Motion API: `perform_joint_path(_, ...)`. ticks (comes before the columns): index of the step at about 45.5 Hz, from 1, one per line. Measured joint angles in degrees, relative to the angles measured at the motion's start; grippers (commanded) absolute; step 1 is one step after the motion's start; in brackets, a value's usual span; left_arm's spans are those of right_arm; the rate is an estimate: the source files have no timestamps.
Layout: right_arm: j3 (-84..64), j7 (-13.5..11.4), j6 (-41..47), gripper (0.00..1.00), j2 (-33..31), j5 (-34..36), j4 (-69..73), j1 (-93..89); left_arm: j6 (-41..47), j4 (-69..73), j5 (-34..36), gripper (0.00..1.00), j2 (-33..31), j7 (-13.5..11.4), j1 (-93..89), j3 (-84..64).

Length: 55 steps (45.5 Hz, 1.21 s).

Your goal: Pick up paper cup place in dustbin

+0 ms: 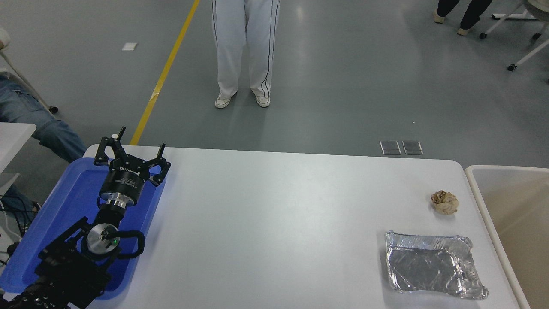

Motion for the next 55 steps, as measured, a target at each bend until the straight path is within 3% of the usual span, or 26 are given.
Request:
perform_joint_path(23, 23.86, 0.09, -0.03, 0.00, 6.06, 0.37, -20.57, -29.17, 0.00, -0.01, 0.01, 1.00, -0.01, 0.00, 0.01, 0.00)
perform_joint_path(42, 30.50, 0.11, -0.02, 0.00, 11.94, 1.64, -31.38, -41.96, 0.00, -0.02, 0.01, 1.00, -0.01, 0.00, 0.00, 0.00)
perform_joint_path(55, 32.06, 0.12, -0.31, 0.00, 15.53, 6.44, -37.71, -50.13, 0.00, -0.01, 0.01, 1.00, -0.02, 0.00, 0.00, 0.00)
